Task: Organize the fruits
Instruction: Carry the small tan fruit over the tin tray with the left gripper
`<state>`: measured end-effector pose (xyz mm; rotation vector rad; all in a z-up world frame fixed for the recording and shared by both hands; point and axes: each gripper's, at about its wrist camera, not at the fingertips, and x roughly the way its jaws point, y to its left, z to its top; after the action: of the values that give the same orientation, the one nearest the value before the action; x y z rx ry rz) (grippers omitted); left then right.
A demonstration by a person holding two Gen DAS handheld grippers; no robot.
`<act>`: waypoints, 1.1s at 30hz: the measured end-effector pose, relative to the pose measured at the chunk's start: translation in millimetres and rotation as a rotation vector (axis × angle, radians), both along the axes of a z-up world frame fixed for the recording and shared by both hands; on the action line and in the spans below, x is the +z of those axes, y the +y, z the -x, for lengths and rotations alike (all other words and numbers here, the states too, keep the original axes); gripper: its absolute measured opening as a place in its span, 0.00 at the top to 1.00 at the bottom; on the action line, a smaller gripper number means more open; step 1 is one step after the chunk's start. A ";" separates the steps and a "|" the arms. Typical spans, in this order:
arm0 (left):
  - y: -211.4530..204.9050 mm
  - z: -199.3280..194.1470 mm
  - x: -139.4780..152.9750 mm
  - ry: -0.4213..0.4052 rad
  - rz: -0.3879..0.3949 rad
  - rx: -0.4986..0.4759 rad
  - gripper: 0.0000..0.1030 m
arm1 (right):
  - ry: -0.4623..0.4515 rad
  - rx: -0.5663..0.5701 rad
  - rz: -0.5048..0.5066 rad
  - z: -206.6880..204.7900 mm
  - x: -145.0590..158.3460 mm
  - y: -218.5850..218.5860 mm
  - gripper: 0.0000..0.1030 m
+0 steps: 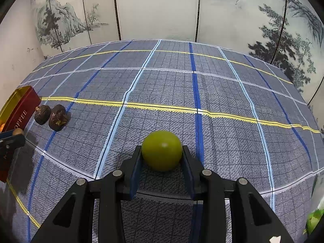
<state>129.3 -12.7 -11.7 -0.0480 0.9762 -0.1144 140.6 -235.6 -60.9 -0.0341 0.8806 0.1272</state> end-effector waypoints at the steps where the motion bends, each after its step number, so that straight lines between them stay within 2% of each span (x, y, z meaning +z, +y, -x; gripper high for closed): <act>1: 3.0 2.7 3.1 -0.004 0.001 0.003 0.73 | 0.000 0.000 0.000 -0.1 0.0 -0.2 0.66; 7: 28.4 17.4 22.3 -0.033 0.020 0.039 0.73 | 0.000 0.000 0.001 -0.1 0.1 -0.1 0.66; 13: 72.4 29.8 35.9 -0.068 -0.001 0.125 0.73 | 0.000 0.000 0.000 -0.1 0.1 -0.1 0.66; 23: 135.4 39.4 25.4 -0.055 -0.038 0.268 0.73 | 0.000 0.000 0.001 -0.3 0.0 0.4 0.66; 33: 165.1 40.6 6.3 0.001 -0.027 0.324 0.73 | -0.001 0.000 0.007 0.4 0.1 -0.2 0.66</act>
<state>88.7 152.4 -5.4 -0.1799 0.9591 0.1964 140.2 -235.8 -60.8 -0.0402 0.8804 0.1238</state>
